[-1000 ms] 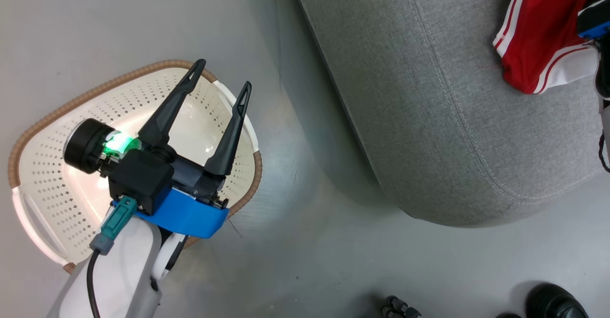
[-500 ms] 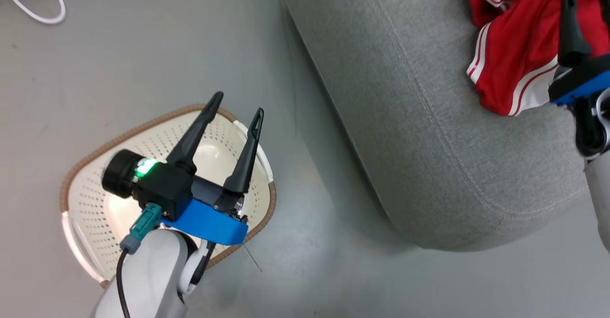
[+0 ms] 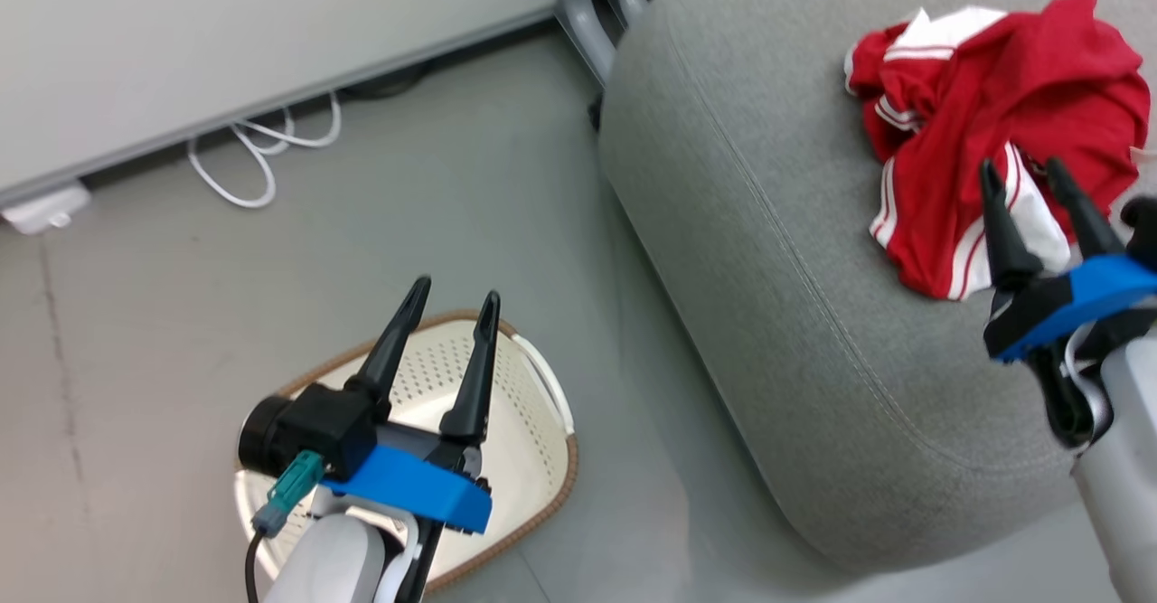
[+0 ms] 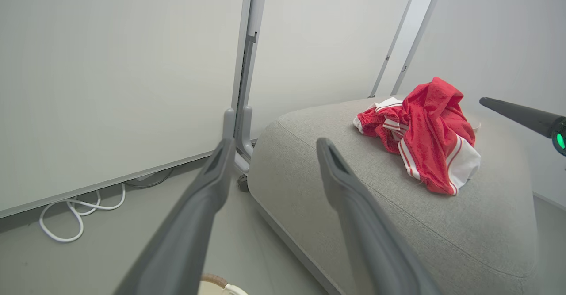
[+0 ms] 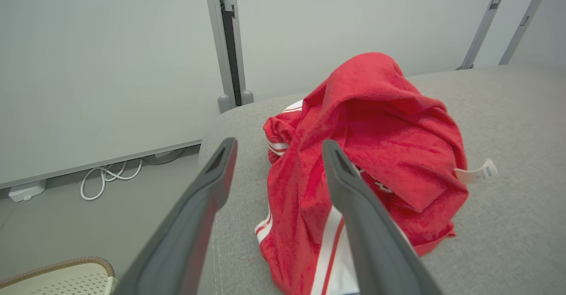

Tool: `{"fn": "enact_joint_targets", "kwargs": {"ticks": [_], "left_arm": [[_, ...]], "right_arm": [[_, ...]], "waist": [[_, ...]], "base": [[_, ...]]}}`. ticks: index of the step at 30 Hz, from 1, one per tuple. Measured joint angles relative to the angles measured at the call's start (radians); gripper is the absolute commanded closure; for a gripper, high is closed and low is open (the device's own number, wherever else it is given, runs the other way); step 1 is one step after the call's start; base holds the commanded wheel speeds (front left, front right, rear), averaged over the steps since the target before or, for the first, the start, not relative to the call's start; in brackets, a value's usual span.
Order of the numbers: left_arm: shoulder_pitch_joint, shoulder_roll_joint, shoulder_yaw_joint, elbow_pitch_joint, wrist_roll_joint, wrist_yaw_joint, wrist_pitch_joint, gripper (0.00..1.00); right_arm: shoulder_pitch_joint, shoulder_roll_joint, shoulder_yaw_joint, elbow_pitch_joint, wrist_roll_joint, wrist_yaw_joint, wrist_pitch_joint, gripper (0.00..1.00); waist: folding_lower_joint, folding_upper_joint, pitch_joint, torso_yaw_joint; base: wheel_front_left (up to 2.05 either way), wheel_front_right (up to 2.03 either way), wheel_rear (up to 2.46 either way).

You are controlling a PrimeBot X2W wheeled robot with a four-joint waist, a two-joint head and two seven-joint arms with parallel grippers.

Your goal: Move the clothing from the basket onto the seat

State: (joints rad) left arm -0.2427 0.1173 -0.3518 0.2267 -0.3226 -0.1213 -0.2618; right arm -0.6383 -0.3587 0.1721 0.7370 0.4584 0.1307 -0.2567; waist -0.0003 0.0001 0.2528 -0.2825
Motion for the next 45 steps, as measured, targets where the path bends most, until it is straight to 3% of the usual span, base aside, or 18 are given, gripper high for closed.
{"fn": "enact_joint_targets", "kwargs": {"ticks": [11,23,35,45], "left_arm": [[0.091,-0.026,0.070,0.040,-0.021,-0.005,0.000,0.00],[0.163,-0.025,0.145,0.059,-0.018,-0.008,-0.001,0.00],[0.201,-0.009,0.243,0.094,0.000,-0.008,-0.001,0.00],[0.211,-0.004,0.268,0.108,-0.003,-0.008,-0.001,0.00]], "right_arm": [[0.246,0.065,-0.069,-0.251,-0.076,0.000,0.061,0.00],[0.494,0.214,-0.179,-0.508,-0.206,0.000,0.136,0.00],[0.617,0.282,-0.206,-0.619,-0.256,0.000,0.185,0.00],[0.625,0.296,-0.197,-0.635,-0.264,0.000,0.195,0.00]], "waist": [[0.0000,0.0000,-0.134,0.105],[0.0002,0.0000,-0.213,0.237],[0.0003,0.0000,-0.254,0.346],[0.0003,0.0000,-0.247,0.362]], "base": [[0.00,0.00,0.00],[0.00,0.00,0.00],[0.00,0.00,0.00],[0.00,0.00,0.00]]}}
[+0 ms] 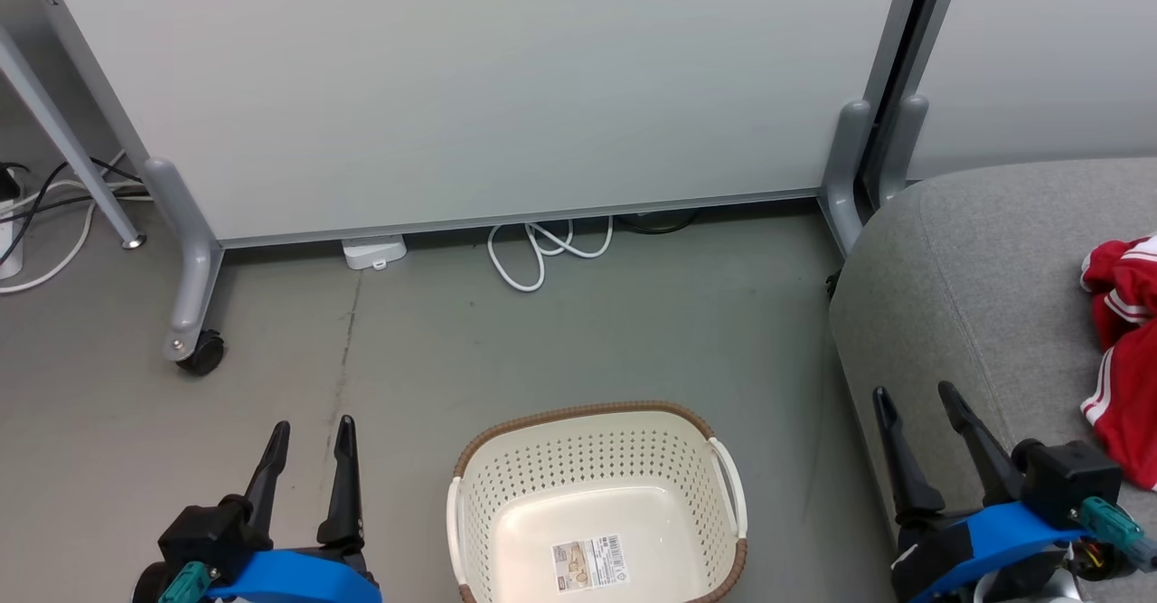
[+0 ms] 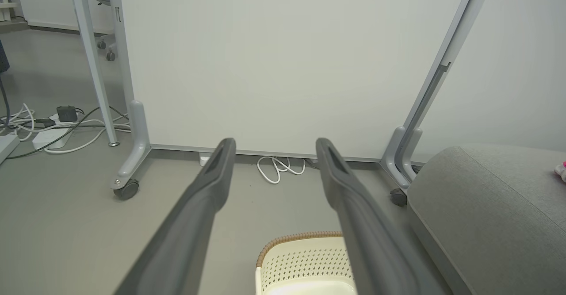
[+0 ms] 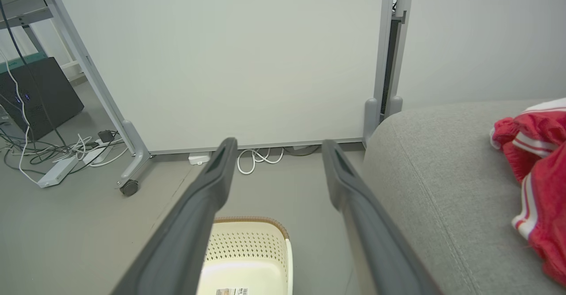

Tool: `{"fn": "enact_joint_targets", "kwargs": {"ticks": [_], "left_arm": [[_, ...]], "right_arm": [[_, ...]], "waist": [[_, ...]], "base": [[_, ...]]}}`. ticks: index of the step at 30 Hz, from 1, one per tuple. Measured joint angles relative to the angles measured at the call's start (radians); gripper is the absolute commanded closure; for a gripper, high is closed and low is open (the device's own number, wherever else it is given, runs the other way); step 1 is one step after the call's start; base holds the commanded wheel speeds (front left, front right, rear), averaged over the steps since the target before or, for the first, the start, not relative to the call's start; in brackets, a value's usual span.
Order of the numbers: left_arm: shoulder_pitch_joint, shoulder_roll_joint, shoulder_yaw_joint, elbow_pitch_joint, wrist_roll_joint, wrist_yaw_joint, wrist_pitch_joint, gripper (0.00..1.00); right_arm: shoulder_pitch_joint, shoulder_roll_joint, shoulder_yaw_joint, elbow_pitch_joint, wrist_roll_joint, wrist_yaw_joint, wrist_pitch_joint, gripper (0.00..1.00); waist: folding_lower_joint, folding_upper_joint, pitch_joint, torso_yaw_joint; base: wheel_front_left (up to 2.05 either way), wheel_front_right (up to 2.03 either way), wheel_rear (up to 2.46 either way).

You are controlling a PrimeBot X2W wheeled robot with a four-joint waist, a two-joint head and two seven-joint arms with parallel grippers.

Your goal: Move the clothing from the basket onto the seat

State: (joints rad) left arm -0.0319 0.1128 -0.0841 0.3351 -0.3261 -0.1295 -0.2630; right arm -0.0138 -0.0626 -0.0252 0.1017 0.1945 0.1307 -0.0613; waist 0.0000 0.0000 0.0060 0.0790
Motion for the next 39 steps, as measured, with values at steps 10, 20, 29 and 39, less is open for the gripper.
{"fn": "enact_joint_targets", "kwargs": {"ticks": [10,20,29,39], "left_arm": [[0.000,-0.007,-0.003,0.003,0.000,0.000,0.000,0.00],[0.013,-0.012,-0.019,0.025,-0.016,0.000,0.002,1.00],[0.059,-0.030,-0.022,0.082,-0.053,0.000,0.020,1.00],[0.054,-0.035,0.010,0.058,-0.235,0.000,0.072,1.00]], "right_arm": [[0.006,0.005,0.002,0.001,0.001,0.000,0.007,0.00],[0.010,0.008,0.013,0.024,0.006,0.000,0.007,1.00],[0.028,0.010,0.014,0.095,0.049,0.000,0.016,1.00],[0.024,0.011,-0.001,0.102,0.249,0.000,0.036,1.00]], "waist": [[0.0000,0.0000,0.003,-0.013],[0.0000,0.0000,0.006,-0.019],[0.0000,0.0000,0.006,-0.022],[0.0000,0.0000,0.005,-0.027]], "base": [[0.00,0.00,0.00],[0.00,0.00,0.00],[0.00,0.00,0.00],[0.00,0.00,0.00]]}}
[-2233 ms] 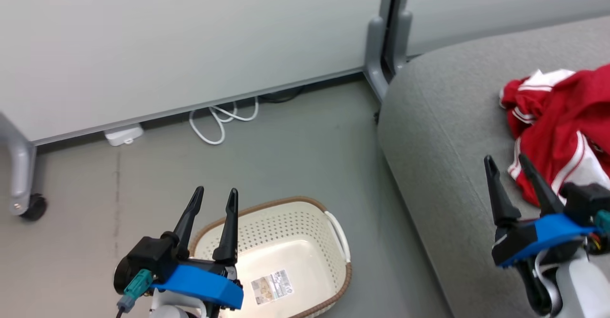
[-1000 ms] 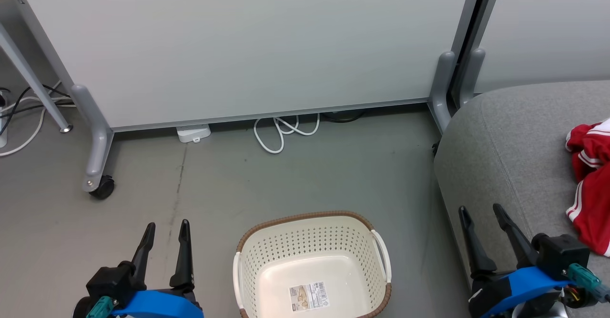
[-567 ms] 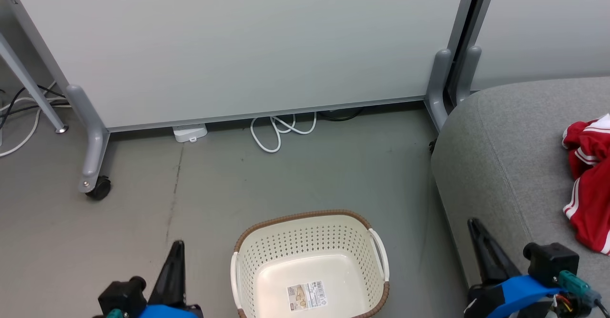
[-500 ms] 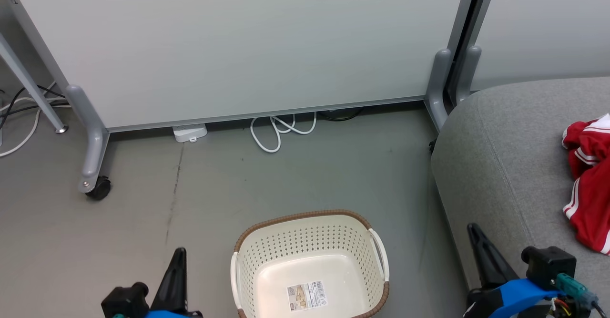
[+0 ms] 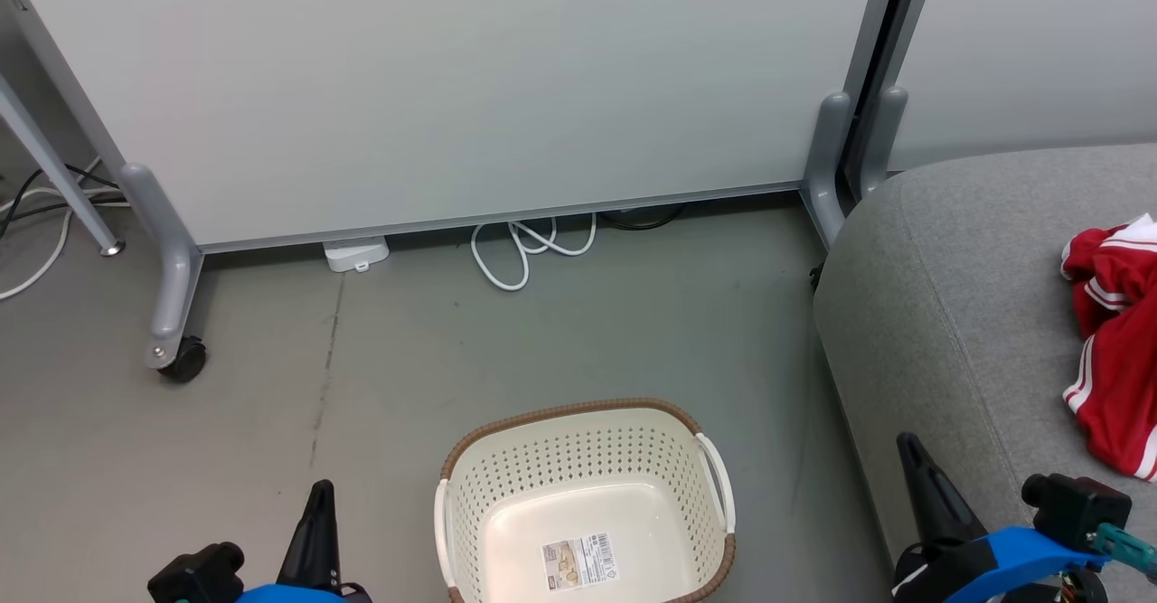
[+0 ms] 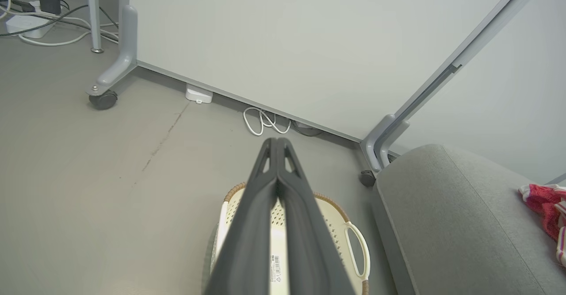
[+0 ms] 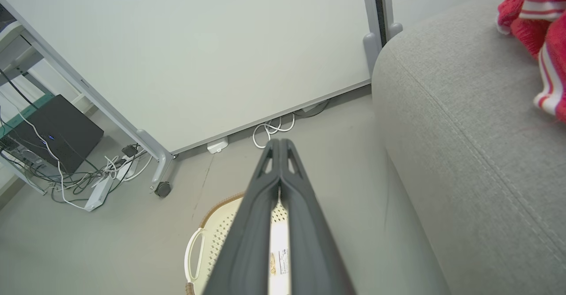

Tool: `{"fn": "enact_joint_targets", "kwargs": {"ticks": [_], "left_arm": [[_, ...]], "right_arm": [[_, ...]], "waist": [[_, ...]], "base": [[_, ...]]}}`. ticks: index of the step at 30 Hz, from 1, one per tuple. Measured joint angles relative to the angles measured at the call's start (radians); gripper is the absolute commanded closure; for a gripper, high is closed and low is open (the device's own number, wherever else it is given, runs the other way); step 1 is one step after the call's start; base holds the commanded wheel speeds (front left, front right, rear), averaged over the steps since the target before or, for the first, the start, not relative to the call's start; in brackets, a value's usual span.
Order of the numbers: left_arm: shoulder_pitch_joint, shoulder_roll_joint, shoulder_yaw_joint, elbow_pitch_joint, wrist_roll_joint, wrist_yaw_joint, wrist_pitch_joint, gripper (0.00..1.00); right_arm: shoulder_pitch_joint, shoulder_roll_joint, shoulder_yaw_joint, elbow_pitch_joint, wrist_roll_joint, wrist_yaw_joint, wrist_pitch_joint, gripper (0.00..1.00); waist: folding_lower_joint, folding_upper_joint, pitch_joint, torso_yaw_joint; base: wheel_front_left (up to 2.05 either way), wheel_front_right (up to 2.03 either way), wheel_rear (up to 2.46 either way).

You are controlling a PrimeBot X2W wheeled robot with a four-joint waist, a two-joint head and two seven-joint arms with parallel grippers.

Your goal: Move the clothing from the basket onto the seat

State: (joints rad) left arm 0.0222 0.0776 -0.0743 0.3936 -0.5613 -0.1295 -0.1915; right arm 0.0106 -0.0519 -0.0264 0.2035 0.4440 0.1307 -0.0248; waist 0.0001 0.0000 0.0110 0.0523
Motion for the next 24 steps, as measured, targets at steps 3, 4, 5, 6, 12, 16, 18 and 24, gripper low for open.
{"fn": "enact_joint_targets", "kwargs": {"ticks": [3,4,5,6,12,16,18,24], "left_arm": [[-0.005,-0.002,0.007,-0.006,-0.046,0.000,0.015,1.00],[-0.006,-0.002,0.009,-0.008,-0.060,0.000,0.017,1.00],[-0.007,-0.002,0.012,-0.010,-0.076,0.000,0.023,1.00],[-0.007,-0.003,0.016,-0.012,-0.091,0.000,0.027,1.00],[-0.019,-0.005,0.031,-0.024,-0.173,0.000,0.051,1.00],[-0.026,-0.007,0.039,-0.032,-0.227,0.000,0.067,1.00],[-0.027,-0.007,0.044,-0.035,-0.253,0.000,0.075,1.00],[-0.037,-0.009,0.059,-0.045,-0.327,0.000,0.095,1.00]], "right_arm": [[-0.002,0.000,-0.004,0.001,0.052,0.000,0.007,1.00],[-0.003,0.000,-0.005,0.002,0.067,0.000,0.008,1.00],[-0.004,0.000,-0.006,0.002,0.085,0.000,0.012,1.00],[-0.004,0.000,-0.008,0.002,0.102,0.000,0.015,1.00],[-0.009,0.000,-0.014,0.006,0.194,0.000,0.024,1.00],[-0.019,0.000,-0.018,0.007,0.251,0.000,0.031,1.00],[-0.022,0.000,-0.020,0.009,0.283,0.000,0.034,1.00],[-0.028,0.000,-0.026,0.012,0.362,0.000,0.043,1.00]], "waist": [[0.0000,0.0001,0.000,-0.001],[0.0000,0.0000,0.000,-0.002],[0.0000,0.0000,0.000,-0.002],[0.0000,0.0000,0.000,-0.003],[0.0000,0.0000,-0.001,-0.006],[0.0000,0.0000,-0.001,-0.007],[0.0000,0.0000,-0.001,-0.008],[0.0000,0.0000,-0.002,-0.011]], "base": [[0.00,0.00,0.00],[0.00,0.00,0.00],[0.00,0.00,0.00],[0.00,0.00,0.00],[0.00,0.00,0.00],[0.00,0.00,0.00],[0.00,0.00,0.00],[0.00,0.00,0.00]]}}
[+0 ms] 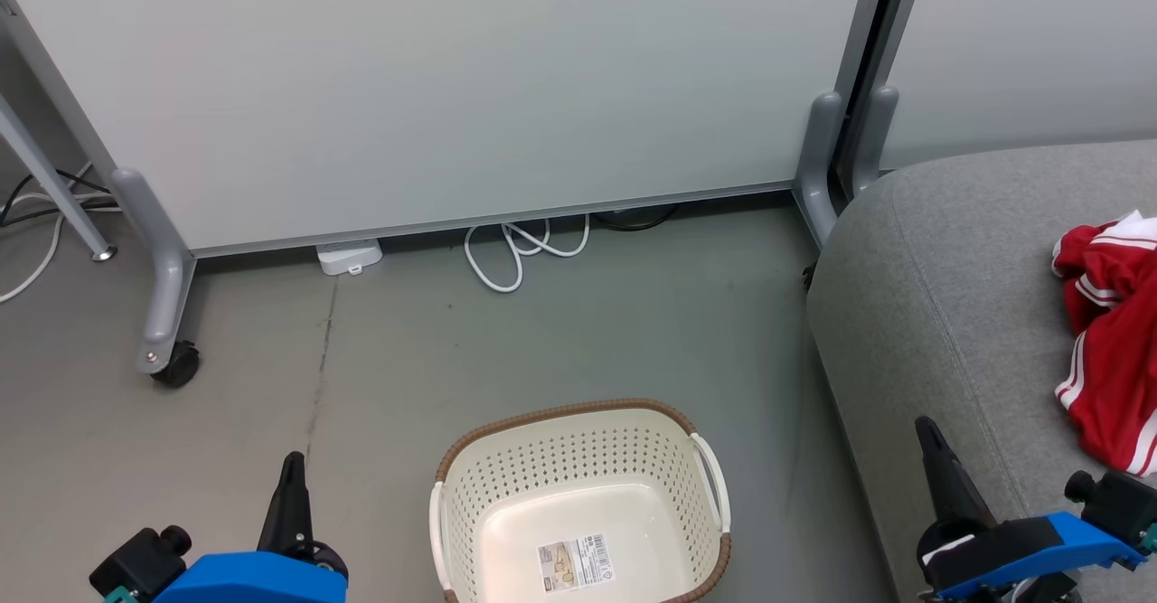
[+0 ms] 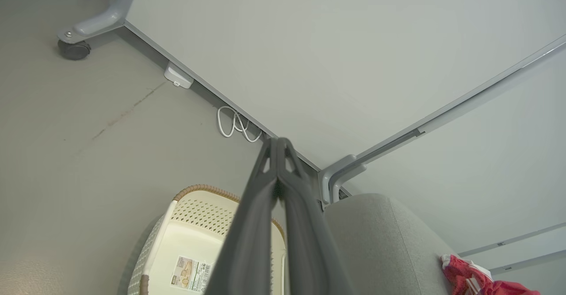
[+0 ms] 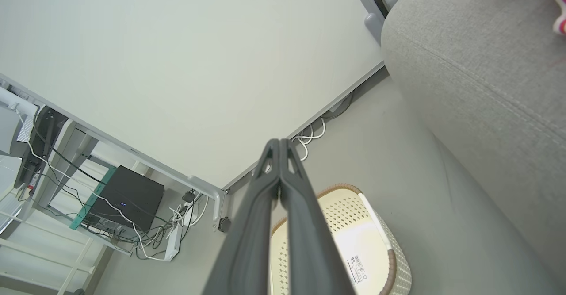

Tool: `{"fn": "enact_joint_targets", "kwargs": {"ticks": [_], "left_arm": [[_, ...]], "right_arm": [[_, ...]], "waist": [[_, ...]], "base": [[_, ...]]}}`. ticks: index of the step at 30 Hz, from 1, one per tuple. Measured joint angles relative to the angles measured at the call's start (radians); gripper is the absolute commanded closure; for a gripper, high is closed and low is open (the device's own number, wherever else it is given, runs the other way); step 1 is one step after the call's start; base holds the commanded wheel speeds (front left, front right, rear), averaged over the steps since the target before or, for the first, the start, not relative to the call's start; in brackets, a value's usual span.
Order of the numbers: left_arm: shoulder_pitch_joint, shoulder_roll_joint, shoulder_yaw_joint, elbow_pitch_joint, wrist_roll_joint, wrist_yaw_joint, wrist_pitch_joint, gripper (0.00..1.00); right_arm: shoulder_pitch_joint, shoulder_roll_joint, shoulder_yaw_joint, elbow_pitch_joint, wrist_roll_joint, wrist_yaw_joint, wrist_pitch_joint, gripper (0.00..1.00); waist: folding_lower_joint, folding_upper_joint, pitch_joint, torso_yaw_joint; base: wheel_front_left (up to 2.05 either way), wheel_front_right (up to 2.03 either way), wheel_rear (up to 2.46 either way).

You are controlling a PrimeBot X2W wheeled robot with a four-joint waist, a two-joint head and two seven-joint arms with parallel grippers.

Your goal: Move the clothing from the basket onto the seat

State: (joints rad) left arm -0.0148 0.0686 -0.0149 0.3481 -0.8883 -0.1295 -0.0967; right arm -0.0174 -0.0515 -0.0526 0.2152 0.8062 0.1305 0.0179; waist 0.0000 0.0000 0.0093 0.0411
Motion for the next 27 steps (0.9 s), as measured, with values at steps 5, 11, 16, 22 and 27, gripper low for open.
{"fn": "enact_joint_targets", "kwargs": {"ticks": [5,11,16,22,27], "left_arm": [[-0.009,-0.002,0.008,-0.008,-0.057,0.000,0.018,1.00],[-0.014,-0.003,0.021,-0.017,-0.123,0.000,0.035,1.00],[-0.023,-0.004,0.031,-0.025,-0.175,0.000,0.052,1.00],[-0.025,-0.007,0.039,-0.031,-0.223,0.000,0.066,1.00],[-0.034,-0.008,0.047,-0.038,-0.271,0.000,0.079,1.00]], "right_arm": [[-0.008,0.000,-0.005,0.002,0.063,0.000,0.008,1.00],[-0.015,0.000,-0.011,0.005,0.136,0.000,0.017,1.00],[-0.023,0.000,-0.016,0.007,0.193,0.000,0.024,1.00],[-0.026,0.000,-0.019,0.009,0.249,0.000,0.031,1.00],[-0.035,0.000,-0.023,0.011,0.302,0.000,0.035,1.00]], "waist": [[0.0000,0.0000,0.000,-0.002],[0.0000,0.0000,-0.001,-0.005],[0.0000,0.0000,-0.001,-0.007],[0.0000,0.0000,-0.001,-0.010],[0.0000,0.0000,-0.002,-0.012]], "base": [[0.00,0.00,0.00],[0.00,0.00,0.00],[0.00,0.00,0.00],[0.00,0.00,0.00],[0.00,0.00,0.00]]}}
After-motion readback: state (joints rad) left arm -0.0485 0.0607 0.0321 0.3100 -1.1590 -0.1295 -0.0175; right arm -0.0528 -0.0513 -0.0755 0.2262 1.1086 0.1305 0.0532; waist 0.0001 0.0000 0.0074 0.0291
